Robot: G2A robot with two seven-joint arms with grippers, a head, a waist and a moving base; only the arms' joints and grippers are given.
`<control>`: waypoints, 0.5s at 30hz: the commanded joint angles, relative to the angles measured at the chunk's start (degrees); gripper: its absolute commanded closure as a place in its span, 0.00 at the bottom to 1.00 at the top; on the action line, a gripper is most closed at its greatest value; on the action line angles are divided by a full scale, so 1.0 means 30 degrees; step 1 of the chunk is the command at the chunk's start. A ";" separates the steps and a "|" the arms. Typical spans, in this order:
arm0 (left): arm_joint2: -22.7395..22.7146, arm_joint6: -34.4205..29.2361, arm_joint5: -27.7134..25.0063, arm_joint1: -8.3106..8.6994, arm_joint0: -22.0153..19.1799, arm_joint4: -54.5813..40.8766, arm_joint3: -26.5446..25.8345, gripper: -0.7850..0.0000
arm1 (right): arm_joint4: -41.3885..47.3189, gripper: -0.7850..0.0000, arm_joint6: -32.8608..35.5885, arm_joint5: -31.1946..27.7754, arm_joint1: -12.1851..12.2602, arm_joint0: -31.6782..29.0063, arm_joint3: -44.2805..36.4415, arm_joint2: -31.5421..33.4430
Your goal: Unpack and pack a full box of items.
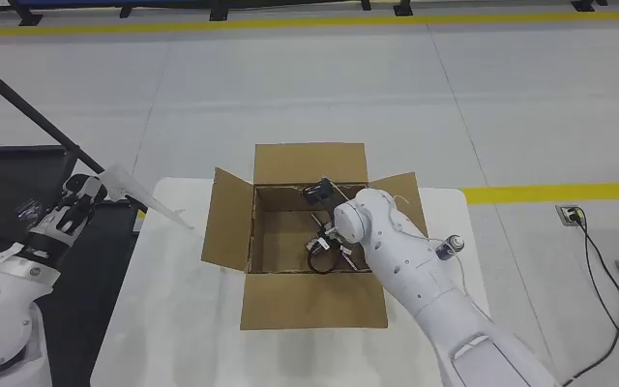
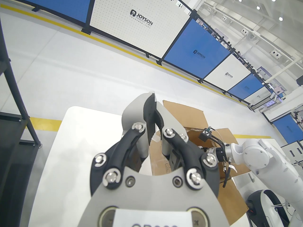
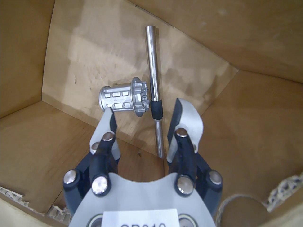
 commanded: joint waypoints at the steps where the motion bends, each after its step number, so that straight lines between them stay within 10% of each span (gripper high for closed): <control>1: 0.0000 0.0000 0.0000 0.0000 0.0000 0.0000 0.0000 1.00 | 0.0320 0.55 -0.0366 -0.0374 -0.0142 0.0268 0.0852 -0.0040; 15: 0.0000 0.0000 0.0000 0.0000 0.0000 0.0000 0.0000 1.00 | 0.1528 0.59 -0.1710 -0.2132 -0.1156 0.1393 0.3755 -0.0612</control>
